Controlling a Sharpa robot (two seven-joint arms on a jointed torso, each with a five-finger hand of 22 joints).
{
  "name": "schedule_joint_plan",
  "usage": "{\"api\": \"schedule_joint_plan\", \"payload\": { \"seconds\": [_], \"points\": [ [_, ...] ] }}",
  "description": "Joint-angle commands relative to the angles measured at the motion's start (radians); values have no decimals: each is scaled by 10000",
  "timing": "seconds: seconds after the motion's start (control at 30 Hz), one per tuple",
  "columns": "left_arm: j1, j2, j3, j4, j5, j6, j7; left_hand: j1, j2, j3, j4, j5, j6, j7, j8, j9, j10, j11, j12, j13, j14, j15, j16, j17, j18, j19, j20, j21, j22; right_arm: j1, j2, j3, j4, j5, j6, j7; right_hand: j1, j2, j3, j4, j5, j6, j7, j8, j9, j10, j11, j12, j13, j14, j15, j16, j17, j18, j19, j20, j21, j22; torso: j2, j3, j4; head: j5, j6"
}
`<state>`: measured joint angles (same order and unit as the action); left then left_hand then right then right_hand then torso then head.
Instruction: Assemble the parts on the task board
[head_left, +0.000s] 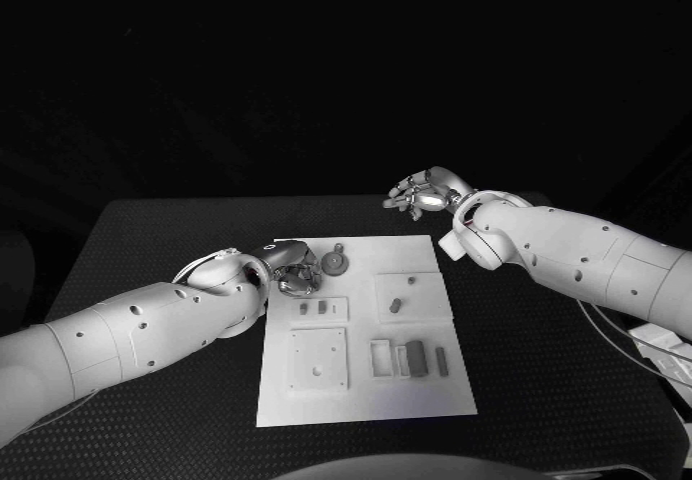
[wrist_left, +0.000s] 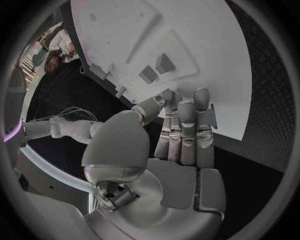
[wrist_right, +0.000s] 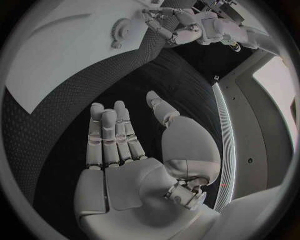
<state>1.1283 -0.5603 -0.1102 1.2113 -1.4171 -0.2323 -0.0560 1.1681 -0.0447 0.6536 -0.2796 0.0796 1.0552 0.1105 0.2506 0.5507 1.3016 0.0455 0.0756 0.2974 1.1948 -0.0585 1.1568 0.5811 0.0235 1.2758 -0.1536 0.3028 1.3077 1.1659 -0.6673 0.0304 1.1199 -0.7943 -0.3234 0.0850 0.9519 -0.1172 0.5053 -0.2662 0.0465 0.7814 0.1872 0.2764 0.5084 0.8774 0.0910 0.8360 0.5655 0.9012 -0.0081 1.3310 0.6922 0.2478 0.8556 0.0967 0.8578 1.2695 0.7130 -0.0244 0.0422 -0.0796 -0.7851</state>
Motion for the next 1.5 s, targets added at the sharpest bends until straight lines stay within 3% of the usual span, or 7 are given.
{"api": "schedule_joint_plan", "payload": {
  "seconds": [0.03, 0.3, 0.53, 0.97, 1.17, 1.5],
  "points": [
    [-23, 46, -29, 18, -29, 385, 24, -85, 30, -41, 47, -77, 27, 46, 70, 20, 23, 59, -54, 11, -88, -20, 54, -5, 407, -55, -45, 47, 232, -5, -2, 5, 19, -13, 91, 103, -74, 24, 14, 8, 35, -4, 91, -50, -10, -84, -17, 45, -15, 21, -70, 36, -15, 140, -24, 70, -65, 17, -1, 0, 6, -4, -2],
    [-23, 109, -75, -161, -258, 587, -150, -61, 57, -34, 41, -94, 35, 35, 84, 25, 28, 55, -52, 18, -114, -24, 68, 3, 408, -71, -48, 51, 233, -5, 0, 5, 20, -13, 85, 103, -74, 25, 15, 8, 35, -4, 91, -50, -10, -85, -17, 45, -16, 21, -70, 36, -15, 140, -24, 70, -65, 17, 1, -6, 4, 1, -3],
    [-25, 139, -251, -207, -261, 654, -136, -48, 64, -38, 33, -100, 56, 24, 104, 32, 54, 45, -40, 31, -120, -33, 91, 15, 409, -67, -53, 64, 237, -5, 5, 5, 13, -13, 88, 105, -74, 26, 15, 7, 35, -5, 91, -50, -11, -86, -17, 48, -19, 20, -69, 36, -15, 140, -25, 70, -66, 17, 1, -7, 6, -4, -17],
    [-26, 83, -256, -184, 57, 197, 144, -65, 46, -66, 41, -131, 41, 29, 109, 31, 71, 35, -39, 47, -126, -44, 128, 33, 407, -49, -63, 92, 236, -5, 5, 5, 5, -13, 81, 104, -76, 26, 14, 7, 35, -7, 92, -50, -12, -88, -17, 52, -25, 19, -69, 36, -16, 140, -25, 70, -67, 18, 0, -8, 6, -14, -34],
    [-25, 79, -254, -180, 419, -117, 230, -12, -123, -71, 40, -210, -662, 331, -245, -164, -105, 89, -80, 58, -145, 5, 156, 29, 426, -59, -37, 105, 222, -5, 5, 5, 4, -13, 76, 103, -77, 26, 13, 7, 35, -8, 92, -50, -13, -89, -16, 54, -28, 18, -69, 36, -17, 140, -25, 71, -68, 19, -3, -7, 9, -13, -24],
    [-25, 28, -250, -199, 415, 81, 4, -22, -383, -140, 35, -238, -1255, 407, -518, -343, -247, 132, -83, 82, -200, 48, 152, 11, 450, -100, 3, 93, 218, -5, 10, 5, -6, -13, 81, 97, -77, 23, 12, 4, 35, -12, 93, -52, -14, -91, -16, 56, -32, 17, -68, 36, -18, 140, -26, 71, -69, 20, 0, -4, 4, -10, -14]
  ]
}}
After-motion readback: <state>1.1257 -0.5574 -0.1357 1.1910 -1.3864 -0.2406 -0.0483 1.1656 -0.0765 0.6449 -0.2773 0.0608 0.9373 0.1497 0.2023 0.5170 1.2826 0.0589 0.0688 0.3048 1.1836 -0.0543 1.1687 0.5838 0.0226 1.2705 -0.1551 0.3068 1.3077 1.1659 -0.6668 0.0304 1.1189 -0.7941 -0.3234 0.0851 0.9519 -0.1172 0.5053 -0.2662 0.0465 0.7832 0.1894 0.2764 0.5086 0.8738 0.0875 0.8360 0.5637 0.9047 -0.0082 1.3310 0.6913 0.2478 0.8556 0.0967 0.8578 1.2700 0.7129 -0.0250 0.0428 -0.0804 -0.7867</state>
